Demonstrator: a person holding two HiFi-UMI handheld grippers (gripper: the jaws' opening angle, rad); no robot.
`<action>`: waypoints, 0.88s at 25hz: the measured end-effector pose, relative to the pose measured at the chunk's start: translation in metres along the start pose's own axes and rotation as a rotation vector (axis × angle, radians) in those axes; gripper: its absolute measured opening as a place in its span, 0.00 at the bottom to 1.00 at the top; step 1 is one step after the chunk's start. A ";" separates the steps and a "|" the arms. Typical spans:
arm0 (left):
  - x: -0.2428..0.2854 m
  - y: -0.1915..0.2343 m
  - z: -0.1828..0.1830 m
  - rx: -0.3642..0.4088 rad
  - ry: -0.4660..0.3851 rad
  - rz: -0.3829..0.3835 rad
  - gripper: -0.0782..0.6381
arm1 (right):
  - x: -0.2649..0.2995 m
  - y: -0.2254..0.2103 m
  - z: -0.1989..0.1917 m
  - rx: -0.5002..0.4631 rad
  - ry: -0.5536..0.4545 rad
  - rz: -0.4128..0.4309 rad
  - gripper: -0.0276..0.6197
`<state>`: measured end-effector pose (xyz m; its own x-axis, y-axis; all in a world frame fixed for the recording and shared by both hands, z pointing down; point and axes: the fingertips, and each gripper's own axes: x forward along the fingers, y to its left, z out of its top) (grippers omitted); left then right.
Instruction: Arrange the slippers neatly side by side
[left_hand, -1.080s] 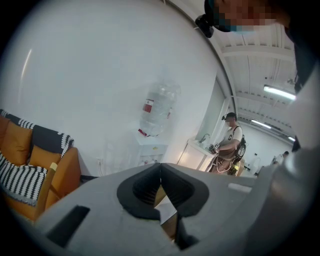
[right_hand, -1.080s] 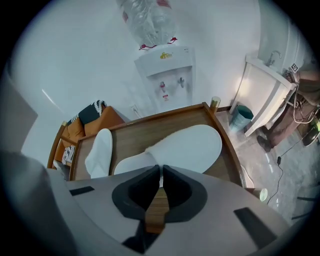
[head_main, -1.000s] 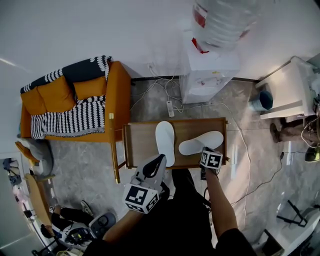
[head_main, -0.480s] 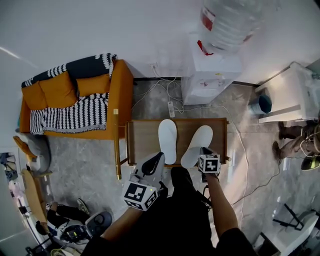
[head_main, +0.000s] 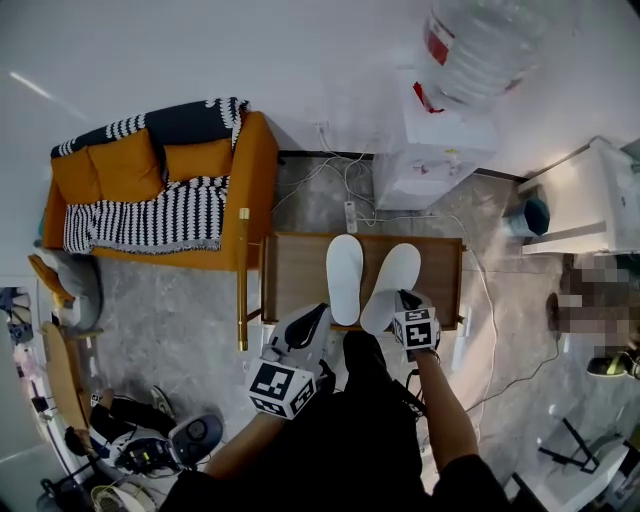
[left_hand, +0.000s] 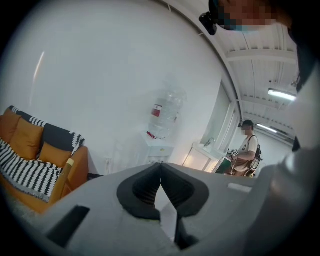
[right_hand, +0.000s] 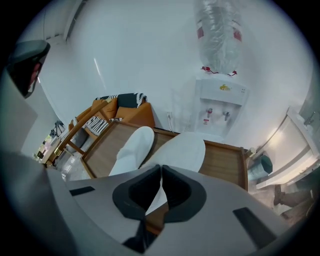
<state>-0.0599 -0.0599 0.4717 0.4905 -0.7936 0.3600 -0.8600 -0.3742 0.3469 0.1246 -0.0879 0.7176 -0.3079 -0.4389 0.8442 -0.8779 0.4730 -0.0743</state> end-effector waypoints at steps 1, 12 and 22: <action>-0.001 0.001 -0.001 -0.002 0.001 0.004 0.13 | 0.001 0.002 0.002 -0.017 -0.002 0.007 0.07; -0.001 0.012 -0.005 -0.030 0.003 0.041 0.13 | 0.019 0.022 0.013 -0.156 0.022 0.101 0.07; 0.012 0.022 -0.007 -0.054 0.010 0.070 0.13 | 0.044 0.025 0.015 -0.233 0.057 0.149 0.07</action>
<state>-0.0717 -0.0744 0.4901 0.4310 -0.8118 0.3939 -0.8836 -0.2914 0.3664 0.0837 -0.1070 0.7449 -0.4000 -0.3106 0.8623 -0.7143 0.6951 -0.0810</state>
